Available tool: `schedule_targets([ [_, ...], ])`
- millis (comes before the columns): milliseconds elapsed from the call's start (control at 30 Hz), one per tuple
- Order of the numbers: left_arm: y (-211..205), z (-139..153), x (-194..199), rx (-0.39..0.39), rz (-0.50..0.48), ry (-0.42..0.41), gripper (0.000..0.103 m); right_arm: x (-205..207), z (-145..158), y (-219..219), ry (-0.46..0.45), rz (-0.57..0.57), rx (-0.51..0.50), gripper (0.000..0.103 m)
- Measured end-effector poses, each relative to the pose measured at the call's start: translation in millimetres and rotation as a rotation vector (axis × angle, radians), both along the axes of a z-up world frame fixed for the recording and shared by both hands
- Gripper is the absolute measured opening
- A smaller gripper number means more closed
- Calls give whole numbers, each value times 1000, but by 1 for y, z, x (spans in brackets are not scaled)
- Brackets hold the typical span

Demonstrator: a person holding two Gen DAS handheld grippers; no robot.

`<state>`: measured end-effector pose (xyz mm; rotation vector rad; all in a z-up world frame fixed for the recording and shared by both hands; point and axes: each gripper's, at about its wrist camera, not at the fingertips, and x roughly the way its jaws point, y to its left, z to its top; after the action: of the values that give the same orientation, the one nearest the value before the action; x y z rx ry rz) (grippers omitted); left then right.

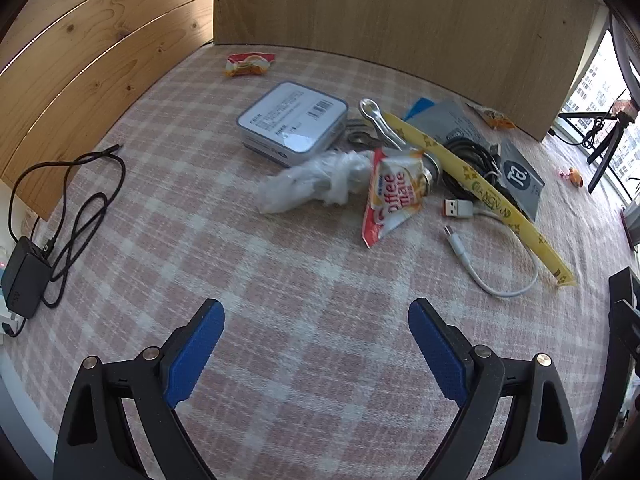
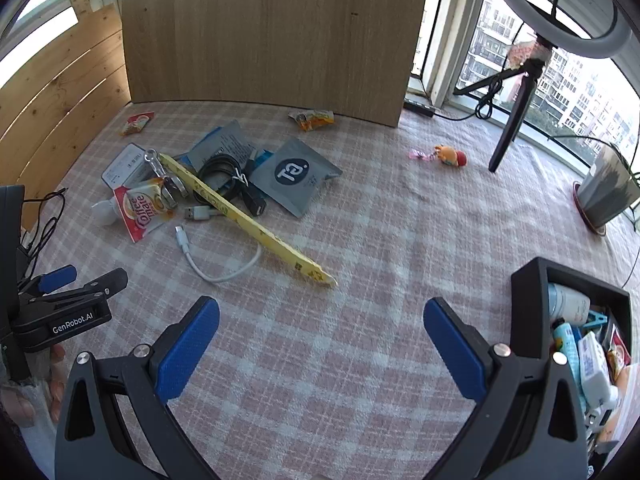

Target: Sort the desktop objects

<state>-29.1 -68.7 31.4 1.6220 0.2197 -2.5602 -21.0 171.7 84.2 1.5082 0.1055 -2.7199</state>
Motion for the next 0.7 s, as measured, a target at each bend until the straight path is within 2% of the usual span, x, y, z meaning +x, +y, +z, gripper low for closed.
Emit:
schedule_targets([
  [300,-61,30,-5,-52,122,56,93,-40,35,-39,37,139,-16,103],
  [400,-69,32,-12,-31,141,48,93,-56,39,-59,45,195,15,102],
  [567,-80,30,-29,13,154,37,93,-83,40,-86,25,271,4,102],
  [667,-82,26,-38,3,181,18,93,-101,38,-103,6,312,-12,101],
  [700,-85,24,-41,2,205,12,93,-108,37,-108,-6,328,-17,97],
])
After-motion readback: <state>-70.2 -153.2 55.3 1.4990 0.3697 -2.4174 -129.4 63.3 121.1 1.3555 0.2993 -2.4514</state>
